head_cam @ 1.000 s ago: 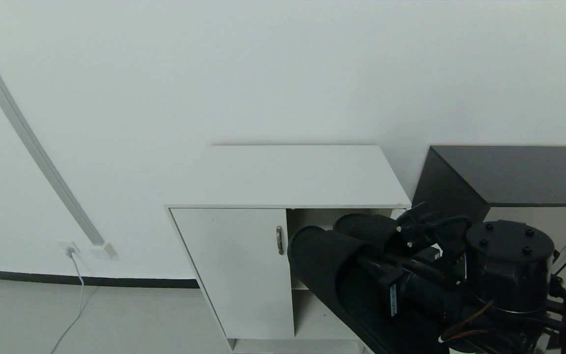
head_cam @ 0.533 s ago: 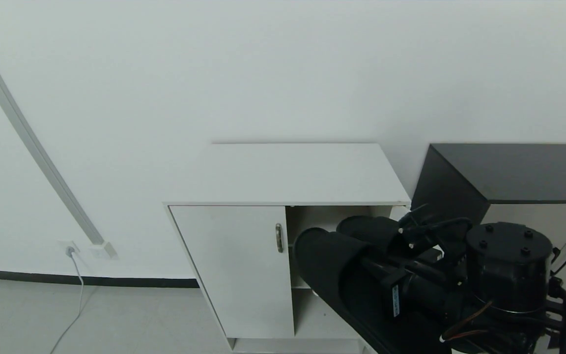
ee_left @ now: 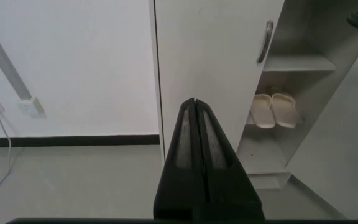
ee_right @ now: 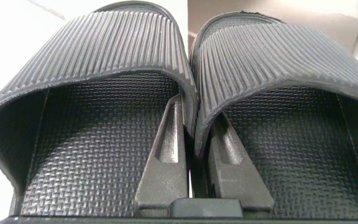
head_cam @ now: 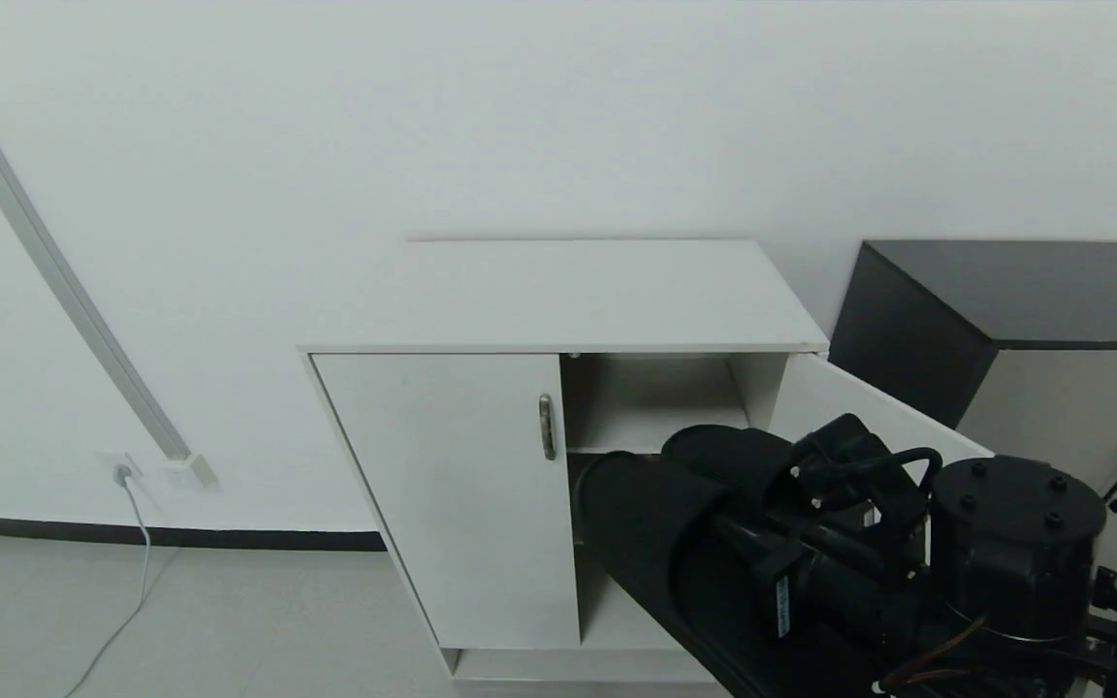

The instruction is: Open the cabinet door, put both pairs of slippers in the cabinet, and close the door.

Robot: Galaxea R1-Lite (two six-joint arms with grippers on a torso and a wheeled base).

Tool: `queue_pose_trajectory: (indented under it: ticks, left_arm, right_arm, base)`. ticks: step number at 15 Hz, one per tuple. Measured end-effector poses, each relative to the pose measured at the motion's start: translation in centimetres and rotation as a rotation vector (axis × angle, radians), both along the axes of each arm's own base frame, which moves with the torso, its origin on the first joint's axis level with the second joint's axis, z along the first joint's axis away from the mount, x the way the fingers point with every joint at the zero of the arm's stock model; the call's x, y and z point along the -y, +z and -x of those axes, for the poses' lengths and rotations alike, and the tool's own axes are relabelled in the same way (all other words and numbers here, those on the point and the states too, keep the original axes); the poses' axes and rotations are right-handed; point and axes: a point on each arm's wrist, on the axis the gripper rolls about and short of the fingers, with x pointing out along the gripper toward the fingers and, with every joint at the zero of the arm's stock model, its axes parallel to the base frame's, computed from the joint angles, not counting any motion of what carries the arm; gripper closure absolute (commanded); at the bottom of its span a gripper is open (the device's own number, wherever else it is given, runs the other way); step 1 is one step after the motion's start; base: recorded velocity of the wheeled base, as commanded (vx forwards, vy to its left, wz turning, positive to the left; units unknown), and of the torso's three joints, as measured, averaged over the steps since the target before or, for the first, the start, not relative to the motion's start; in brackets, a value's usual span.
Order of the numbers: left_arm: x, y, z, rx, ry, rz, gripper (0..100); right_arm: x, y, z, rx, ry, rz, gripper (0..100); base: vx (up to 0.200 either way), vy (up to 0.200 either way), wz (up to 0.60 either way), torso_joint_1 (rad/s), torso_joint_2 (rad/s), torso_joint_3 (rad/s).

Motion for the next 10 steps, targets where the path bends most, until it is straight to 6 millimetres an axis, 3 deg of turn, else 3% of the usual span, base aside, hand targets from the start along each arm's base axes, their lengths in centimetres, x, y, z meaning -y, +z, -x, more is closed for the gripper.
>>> queue_pose_trajectory:
  ticks: [10]
  left_arm:
    - [0.00, 0.00, 0.00, 0.000, 0.000, 0.000, 100]
  right_arm:
    - [-0.02, -0.32, 0.12, -0.001, 0.009, 0.020, 100]
  base:
    - [0.000, 0.000, 0.00, -0.176, 0.49, 0.321]
